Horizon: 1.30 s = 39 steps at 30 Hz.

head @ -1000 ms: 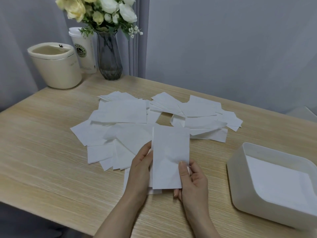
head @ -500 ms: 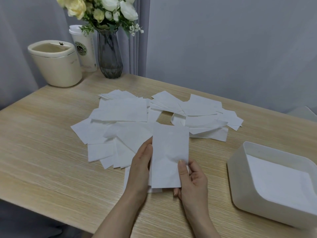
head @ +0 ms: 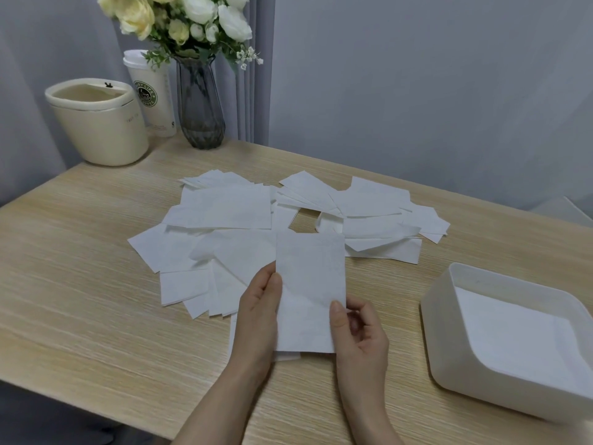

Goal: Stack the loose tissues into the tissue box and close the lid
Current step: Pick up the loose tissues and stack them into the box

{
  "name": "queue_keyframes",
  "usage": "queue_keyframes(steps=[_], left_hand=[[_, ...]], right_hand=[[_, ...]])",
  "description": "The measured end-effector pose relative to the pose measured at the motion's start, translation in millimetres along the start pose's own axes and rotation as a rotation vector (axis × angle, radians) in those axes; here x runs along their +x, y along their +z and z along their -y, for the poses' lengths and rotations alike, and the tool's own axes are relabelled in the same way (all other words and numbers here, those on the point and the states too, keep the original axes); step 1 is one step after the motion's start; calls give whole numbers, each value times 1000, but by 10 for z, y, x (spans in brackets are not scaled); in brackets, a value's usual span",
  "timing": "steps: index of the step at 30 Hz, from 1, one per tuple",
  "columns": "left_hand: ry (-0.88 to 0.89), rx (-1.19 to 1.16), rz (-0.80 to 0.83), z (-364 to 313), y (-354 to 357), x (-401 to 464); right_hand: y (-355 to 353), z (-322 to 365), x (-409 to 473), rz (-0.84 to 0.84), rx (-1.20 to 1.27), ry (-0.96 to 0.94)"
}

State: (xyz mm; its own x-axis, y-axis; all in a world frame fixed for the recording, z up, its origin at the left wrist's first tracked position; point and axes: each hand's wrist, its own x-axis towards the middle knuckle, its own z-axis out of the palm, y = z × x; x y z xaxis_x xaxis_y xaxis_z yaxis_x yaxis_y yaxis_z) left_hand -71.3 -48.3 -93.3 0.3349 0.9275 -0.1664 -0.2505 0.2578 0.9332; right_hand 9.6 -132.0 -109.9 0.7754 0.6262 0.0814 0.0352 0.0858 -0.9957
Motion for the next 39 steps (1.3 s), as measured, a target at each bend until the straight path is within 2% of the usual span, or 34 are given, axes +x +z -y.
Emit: queue_keyframes(steps=[3, 13, 17, 20, 25, 32, 39], left_hand=[[-7, -15, 0, -5, -5, -2], [14, 43, 64, 20, -23, -28], [26, 139, 165, 75, -58, -41], [15, 183, 235, 68, -94, -6], [48, 167, 185, -36, -184, 179], [-3, 40, 148, 26, -283, 275], [2, -1, 154, 36, -282, 284]], right_hand=[[3, -15, 1, -29, -55, -43], [-7, 107, 9, 53, 142, 151], [3, 54, 20, 6, 139, 129], [1, 46, 27, 36, 123, 133], [8, 91, 151, 87, 62, 149], [-25, 151, 834, -41, 60, 439], [135, 147, 1283, -86, 46, 539]])
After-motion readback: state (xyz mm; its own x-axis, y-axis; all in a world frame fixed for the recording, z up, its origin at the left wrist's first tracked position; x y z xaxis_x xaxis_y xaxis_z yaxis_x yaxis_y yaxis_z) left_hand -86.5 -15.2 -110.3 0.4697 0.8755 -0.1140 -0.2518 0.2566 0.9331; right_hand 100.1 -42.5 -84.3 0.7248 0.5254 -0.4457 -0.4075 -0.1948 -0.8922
